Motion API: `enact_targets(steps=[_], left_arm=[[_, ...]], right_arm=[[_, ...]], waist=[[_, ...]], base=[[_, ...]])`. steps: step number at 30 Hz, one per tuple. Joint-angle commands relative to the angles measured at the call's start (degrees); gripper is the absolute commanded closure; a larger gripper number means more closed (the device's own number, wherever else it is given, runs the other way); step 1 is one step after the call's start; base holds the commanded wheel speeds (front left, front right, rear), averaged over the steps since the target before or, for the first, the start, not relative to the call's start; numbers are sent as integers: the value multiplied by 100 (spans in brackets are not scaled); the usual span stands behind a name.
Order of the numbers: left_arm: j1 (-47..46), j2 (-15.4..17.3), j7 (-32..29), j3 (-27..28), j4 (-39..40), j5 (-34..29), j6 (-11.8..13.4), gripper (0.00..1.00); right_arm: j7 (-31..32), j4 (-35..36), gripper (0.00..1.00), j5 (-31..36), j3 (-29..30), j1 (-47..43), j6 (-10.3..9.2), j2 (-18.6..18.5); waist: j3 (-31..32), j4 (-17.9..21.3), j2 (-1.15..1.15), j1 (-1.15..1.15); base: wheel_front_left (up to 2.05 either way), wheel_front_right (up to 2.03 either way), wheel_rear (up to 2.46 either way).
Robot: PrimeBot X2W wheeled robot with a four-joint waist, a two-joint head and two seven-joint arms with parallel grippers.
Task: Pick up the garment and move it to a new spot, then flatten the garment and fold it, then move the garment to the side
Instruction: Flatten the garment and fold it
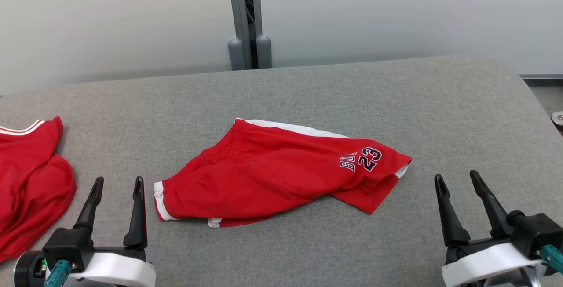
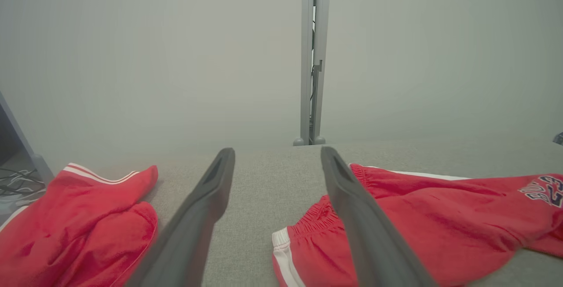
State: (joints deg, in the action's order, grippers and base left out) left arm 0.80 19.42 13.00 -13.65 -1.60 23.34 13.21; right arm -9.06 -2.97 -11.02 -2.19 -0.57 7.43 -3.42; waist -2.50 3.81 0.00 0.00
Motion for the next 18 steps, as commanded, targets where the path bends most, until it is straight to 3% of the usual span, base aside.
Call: enact_targets(steps=[1,18], left_arm=[[47,53,3,17,-12,26,33,0],[46,7,-113,-29,-156,138,98,0]], right_arm=[[41,29,0,3,20,-86,11,7],[130,131,0,10,-38,-131,11,36]], waist=[[18,2,0,0],[66,35,0,0]], base=[[0,0,0],[0,0,0]])
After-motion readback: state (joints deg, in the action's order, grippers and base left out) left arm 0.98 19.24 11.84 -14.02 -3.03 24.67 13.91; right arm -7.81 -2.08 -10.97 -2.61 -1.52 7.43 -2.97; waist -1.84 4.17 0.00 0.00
